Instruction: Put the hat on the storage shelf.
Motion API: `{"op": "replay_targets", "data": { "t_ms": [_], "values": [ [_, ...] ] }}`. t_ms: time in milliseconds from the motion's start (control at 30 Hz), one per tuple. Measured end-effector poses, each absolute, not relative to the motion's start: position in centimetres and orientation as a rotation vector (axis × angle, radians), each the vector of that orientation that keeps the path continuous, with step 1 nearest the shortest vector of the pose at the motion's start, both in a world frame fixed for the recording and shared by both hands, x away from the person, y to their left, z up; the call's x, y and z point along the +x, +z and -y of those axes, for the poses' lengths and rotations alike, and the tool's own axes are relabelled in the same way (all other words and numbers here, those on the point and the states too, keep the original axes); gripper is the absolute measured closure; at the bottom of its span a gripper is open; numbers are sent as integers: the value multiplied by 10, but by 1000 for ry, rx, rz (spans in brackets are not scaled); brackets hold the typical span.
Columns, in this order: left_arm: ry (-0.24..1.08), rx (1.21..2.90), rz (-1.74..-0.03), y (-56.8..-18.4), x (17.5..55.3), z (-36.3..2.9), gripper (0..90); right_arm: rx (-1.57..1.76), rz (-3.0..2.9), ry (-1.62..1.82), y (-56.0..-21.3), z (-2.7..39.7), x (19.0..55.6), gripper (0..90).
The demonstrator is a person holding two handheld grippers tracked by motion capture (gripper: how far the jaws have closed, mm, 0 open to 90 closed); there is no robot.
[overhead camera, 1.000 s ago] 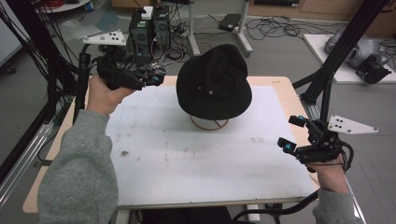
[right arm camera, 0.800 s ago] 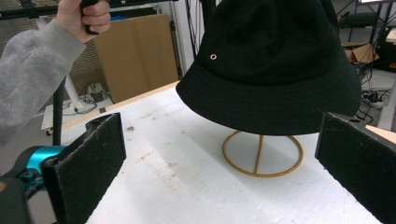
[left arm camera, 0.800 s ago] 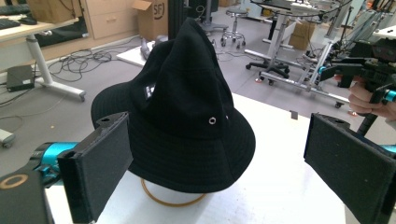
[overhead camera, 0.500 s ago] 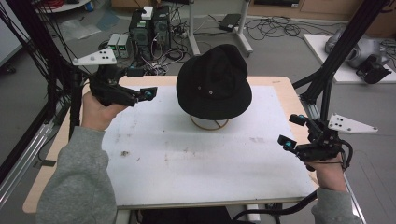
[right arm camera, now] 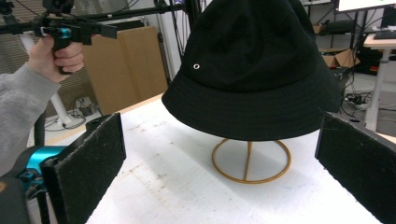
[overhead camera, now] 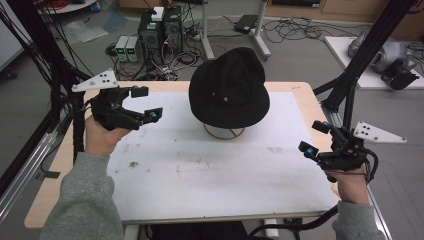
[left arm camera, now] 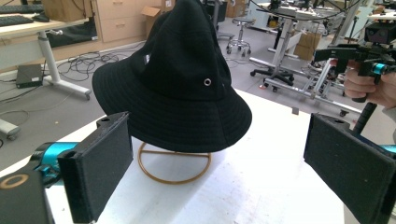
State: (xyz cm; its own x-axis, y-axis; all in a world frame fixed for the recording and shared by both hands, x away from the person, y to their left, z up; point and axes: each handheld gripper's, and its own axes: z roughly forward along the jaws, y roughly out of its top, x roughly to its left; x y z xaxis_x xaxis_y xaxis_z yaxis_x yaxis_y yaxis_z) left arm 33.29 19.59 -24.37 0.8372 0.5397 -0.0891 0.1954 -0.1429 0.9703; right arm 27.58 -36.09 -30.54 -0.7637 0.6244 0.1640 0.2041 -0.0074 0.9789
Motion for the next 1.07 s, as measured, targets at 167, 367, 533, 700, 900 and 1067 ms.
{"op": "replay_targets", "data": {
  "t_ms": [167, 367, 533, 700, 900, 1067],
  "values": [
    [345, 1720, -588, -253, 327, -198, 84, 870, -1951, 1830, -306, 362, 277, 9],
    [344, 1674, -621, -270, 321, -209, 84, 876, -1937, 1842, -307, 364, 277, 8],
    [340, 1664, -638, -278, 317, -214, 85, 884, -1938, 1838, -308, 364, 278, 9],
    [356, 1649, -634, -283, 305, -217, 85, 887, -1931, 1835, -307, 364, 278, 9],
    [364, 1649, -646, -287, 300, -222, 87, 891, -1918, 1841, -307, 366, 278, 8],
    [366, 1638, -650, -289, 296, -224, 87, 891, -1912, 1838, -307, 366, 278, 9]
  ]
}}
